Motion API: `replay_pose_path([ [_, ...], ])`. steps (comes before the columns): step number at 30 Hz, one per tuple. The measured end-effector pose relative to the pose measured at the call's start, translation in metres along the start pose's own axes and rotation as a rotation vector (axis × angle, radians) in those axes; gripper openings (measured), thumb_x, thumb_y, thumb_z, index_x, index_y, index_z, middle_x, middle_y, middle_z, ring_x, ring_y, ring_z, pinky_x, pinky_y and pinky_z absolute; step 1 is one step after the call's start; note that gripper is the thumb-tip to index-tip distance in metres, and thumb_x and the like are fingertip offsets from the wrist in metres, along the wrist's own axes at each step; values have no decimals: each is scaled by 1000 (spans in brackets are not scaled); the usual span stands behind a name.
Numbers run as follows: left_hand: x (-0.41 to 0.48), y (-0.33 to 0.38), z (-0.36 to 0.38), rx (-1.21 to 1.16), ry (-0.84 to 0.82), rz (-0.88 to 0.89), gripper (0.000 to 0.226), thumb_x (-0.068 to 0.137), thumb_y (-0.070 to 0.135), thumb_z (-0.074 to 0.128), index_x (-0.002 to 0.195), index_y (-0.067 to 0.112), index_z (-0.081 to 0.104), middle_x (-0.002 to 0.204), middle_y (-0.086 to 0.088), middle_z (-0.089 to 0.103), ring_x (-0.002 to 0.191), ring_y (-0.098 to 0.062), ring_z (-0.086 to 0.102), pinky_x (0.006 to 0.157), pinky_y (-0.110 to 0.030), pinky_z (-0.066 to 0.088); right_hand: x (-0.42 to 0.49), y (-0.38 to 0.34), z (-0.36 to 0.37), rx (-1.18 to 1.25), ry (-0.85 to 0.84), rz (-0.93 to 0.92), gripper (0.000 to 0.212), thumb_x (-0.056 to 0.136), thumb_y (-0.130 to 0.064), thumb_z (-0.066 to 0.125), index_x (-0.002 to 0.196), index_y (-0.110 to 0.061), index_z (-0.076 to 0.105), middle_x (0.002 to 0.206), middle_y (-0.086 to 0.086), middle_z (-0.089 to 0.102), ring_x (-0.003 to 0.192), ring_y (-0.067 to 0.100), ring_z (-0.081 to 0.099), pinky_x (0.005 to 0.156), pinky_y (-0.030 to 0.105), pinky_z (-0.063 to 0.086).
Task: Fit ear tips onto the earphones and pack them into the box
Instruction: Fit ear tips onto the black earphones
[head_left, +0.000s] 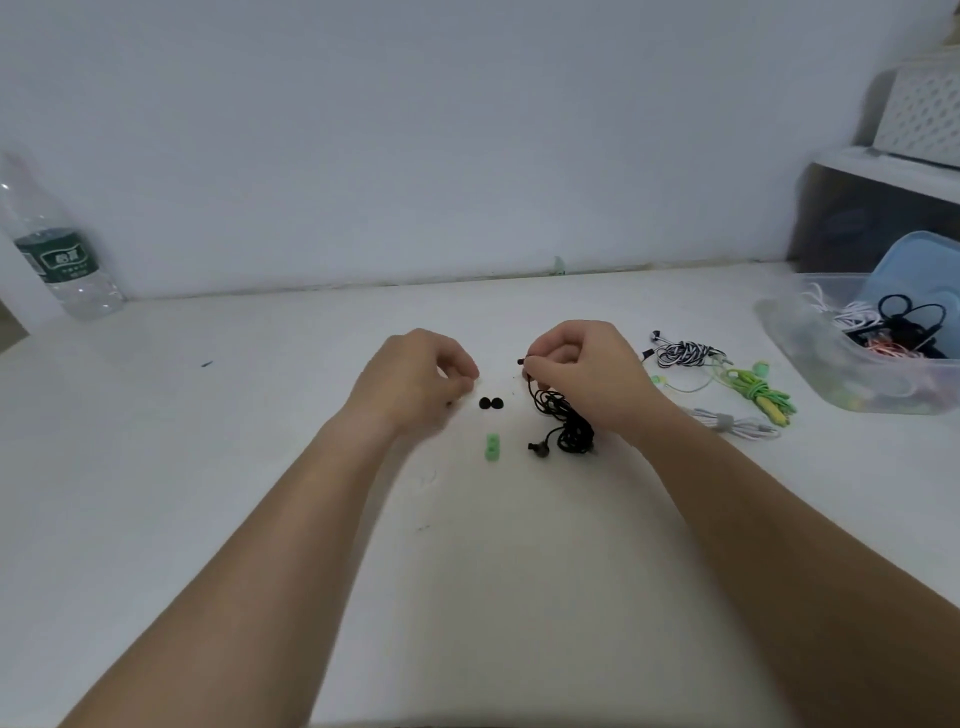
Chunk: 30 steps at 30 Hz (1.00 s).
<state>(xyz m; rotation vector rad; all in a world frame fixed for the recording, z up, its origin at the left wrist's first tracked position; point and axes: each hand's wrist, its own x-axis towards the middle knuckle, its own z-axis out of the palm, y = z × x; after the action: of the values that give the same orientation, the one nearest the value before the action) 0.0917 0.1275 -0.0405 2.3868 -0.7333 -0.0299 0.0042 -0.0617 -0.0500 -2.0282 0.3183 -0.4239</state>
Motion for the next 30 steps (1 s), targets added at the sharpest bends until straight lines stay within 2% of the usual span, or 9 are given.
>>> replay_pose_path([
  [2, 0, 3, 7, 72, -72, 2, 7, 85, 28, 70, 85, 35, 74, 88, 19, 70, 69, -3, 62, 72, -28, 54, 1, 4, 0, 50, 14, -6, 5, 82, -17, 73, 86, -19, 71, 77, 7, 74, 67, 12, 64, 71, 30, 53],
  [5, 3, 5, 9, 106, -86, 9, 2, 83, 32, 74, 85, 34, 74, 85, 18, 70, 78, -3, 65, 77, -32, 56, 3, 7, -1, 126, 14, -12, 6, 82, -14, 71, 85, -19, 70, 76, 9, 73, 66, 15, 62, 73, 37, 54],
  [9, 3, 7, 9, 134, -110, 21, 2, 80, 33, 76, 80, 33, 74, 80, 16, 70, 75, -4, 66, 75, -35, 57, 1, 11, -1, 153, -4, -19, 6, 84, -12, 71, 86, -17, 70, 68, 1, 72, 63, 13, 59, 68, 29, 48],
  [12, 4, 6, 11, 140, -86, 13, 5, 81, 30, 74, 78, 33, 74, 79, 17, 71, 74, -1, 64, 72, -31, 56, -1, 12, -1, 183, -27, -29, 5, 86, -10, 71, 87, -15, 70, 65, -5, 71, 63, 14, 57, 65, 26, 45],
  [15, 4, 3, 6, -103, -37, -12, 8, 84, 26, 75, 80, 33, 75, 78, 15, 72, 61, 0, 60, 60, -23, 48, -3, 13, -1, 240, -62, -57, 5, 87, -9, 72, 90, -13, 71, 74, 2, 76, 70, 17, 64, 72, 31, 48],
  [19, -5, 6, 2, -495, -23, -51, 8, 86, 19, 77, 92, 24, 78, 87, 7, 76, 71, -12, 65, 65, -21, 47, -4, 17, -1, 271, -100, -103, 6, 89, -8, 72, 94, -10, 71, 80, 7, 77, 87, 36, 70, 82, 36, 50],
  [23, -11, 11, 6, -648, -72, -33, 15, 87, 4, 74, 102, 9, 76, 90, -6, 76, 64, 0, 63, 60, -8, 44, -4, 18, 0, 292, -137, -145, 8, 90, -4, 71, 93, -11, 71, 80, 8, 77, 83, 34, 68, 82, 41, 50],
  [26, -11, 14, 8, -685, -112, -29, 18, 87, 3, 73, 104, 7, 75, 90, -9, 76, 65, -2, 63, 60, -8, 43, -4, 19, -1, 301, -143, -173, 8, 89, -3, 71, 94, -10, 71, 81, 10, 77, 88, 42, 68, 87, 51, 52],
  [30, -10, 13, 13, -684, -127, -47, 17, 87, 6, 74, 104, 10, 75, 93, -11, 77, 67, -7, 59, 60, -13, 42, -4, 19, -2, 310, -144, -178, 9, 89, -2, 71, 94, -10, 72, 82, 12, 77, 84, 40, 68, 91, 54, 51],
])
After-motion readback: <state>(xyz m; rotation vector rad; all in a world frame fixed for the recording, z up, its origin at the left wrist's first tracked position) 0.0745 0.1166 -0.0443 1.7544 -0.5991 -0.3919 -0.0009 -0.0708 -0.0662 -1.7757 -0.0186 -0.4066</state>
